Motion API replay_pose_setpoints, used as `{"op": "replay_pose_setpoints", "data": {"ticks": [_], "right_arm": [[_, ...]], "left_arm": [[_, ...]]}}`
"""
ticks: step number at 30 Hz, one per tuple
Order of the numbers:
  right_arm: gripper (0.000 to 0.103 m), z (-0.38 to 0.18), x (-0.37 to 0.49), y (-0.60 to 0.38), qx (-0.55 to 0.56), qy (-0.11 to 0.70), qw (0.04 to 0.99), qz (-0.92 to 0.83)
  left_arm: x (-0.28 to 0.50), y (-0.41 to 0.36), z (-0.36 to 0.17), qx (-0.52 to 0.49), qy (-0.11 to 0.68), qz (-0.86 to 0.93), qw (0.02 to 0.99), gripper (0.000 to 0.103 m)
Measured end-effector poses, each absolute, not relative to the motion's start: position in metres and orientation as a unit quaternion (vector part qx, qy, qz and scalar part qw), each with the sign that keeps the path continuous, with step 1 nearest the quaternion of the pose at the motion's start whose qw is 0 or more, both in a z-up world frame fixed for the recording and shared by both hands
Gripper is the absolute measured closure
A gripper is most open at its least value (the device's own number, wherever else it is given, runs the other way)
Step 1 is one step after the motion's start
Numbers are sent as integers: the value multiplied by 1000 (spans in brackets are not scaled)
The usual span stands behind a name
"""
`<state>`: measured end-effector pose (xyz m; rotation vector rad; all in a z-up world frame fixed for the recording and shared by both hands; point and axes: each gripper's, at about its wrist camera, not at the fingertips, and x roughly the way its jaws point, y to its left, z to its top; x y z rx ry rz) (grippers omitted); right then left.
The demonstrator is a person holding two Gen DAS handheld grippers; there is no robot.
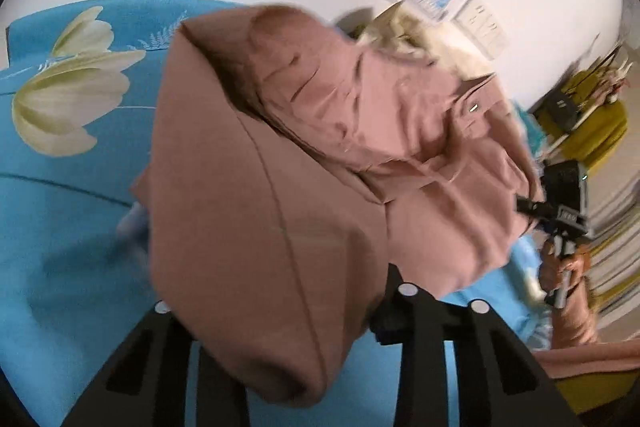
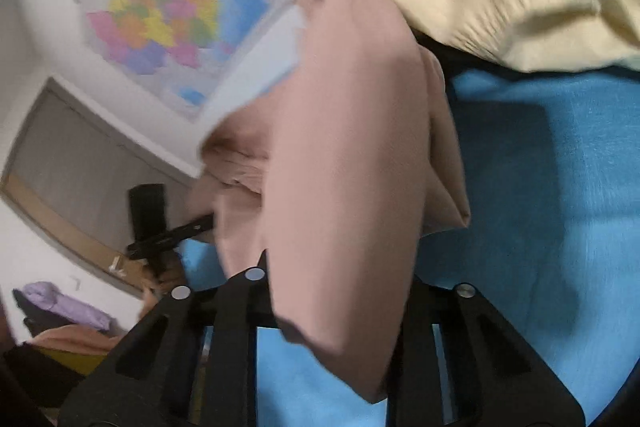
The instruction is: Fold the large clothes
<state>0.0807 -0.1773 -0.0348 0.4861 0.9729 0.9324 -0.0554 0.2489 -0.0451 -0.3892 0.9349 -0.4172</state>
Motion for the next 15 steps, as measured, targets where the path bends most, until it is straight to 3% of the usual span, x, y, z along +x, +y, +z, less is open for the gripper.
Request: {"op": "replay_pose_setpoints", "data": {"ticks": [4,6,7,8,10,12,13,15], "right_arm": [[84,-7,39,-190,217,431,752,449],[82,-12,24,-197,197,451,758,429],[73,-24,23,-200,198,473,756,406],[56,-36,26,-204,191,499,757,375],[49,-53,32,-212,172,533,770,305],[27,-48,35,-222,182,530,779,282],[21,-37,35,-227,174,515,798,261],[20,-9,30,-229,148,471,834,248]], "left_arm": [[-94,255,-21,-205,422,-229,853,69],[-114,259,-26,-196,429,-228,852,56],[-120,258,-36,-177,443,-215,852,48],[-121,260,-43,-163,459,-191,852,37],[-116,264,-57,-160,493,-160,840,35],[-117,275,-48,-176,478,-152,847,34],[-120,278,-40,-174,465,-148,855,34],[-130,285,-9,-151,410,-128,890,25]]}}
